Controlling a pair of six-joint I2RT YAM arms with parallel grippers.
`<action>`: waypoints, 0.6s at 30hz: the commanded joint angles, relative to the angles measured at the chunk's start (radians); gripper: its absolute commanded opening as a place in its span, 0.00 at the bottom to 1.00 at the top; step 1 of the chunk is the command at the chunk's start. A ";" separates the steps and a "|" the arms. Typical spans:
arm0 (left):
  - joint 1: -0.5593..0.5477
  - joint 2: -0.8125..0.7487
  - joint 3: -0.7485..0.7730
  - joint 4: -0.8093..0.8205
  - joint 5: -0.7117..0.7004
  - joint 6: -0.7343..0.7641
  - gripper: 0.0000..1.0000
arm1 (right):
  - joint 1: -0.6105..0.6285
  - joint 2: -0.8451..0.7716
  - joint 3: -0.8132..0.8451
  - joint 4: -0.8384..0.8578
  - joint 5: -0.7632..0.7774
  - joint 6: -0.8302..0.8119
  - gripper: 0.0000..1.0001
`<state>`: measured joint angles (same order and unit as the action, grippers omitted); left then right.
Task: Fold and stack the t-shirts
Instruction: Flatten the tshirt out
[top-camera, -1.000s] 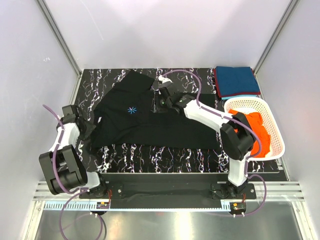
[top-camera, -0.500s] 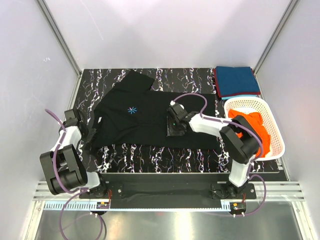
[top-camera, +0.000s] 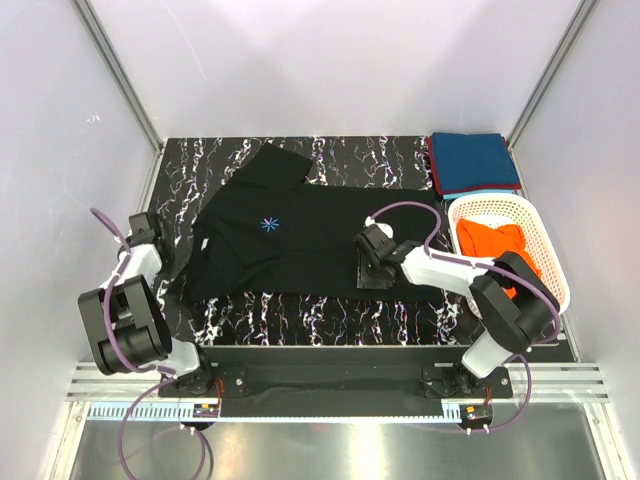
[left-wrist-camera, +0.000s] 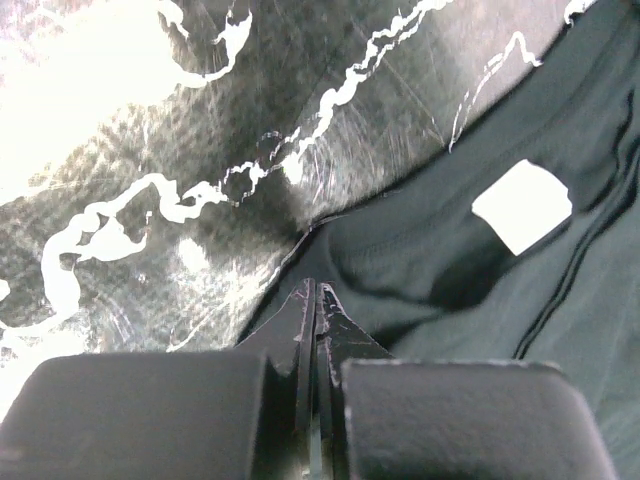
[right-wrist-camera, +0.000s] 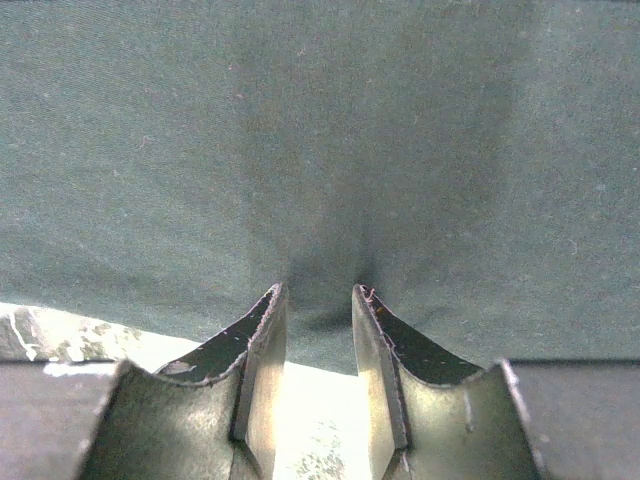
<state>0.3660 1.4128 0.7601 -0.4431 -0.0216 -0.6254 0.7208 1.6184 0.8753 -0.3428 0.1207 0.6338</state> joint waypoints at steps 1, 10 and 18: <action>-0.010 0.029 0.051 0.007 -0.034 0.012 0.00 | -0.001 -0.032 -0.032 -0.064 0.056 0.004 0.39; -0.047 -0.168 0.111 -0.147 -0.174 -0.031 0.46 | -0.001 -0.087 -0.045 -0.074 0.060 0.021 0.40; -0.039 -0.209 0.055 -0.396 -0.058 -0.405 0.48 | -0.001 -0.101 -0.044 -0.071 0.073 0.032 0.40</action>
<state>0.3222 1.1847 0.8345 -0.7101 -0.1165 -0.8463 0.7208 1.5574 0.8333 -0.4065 0.1570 0.6529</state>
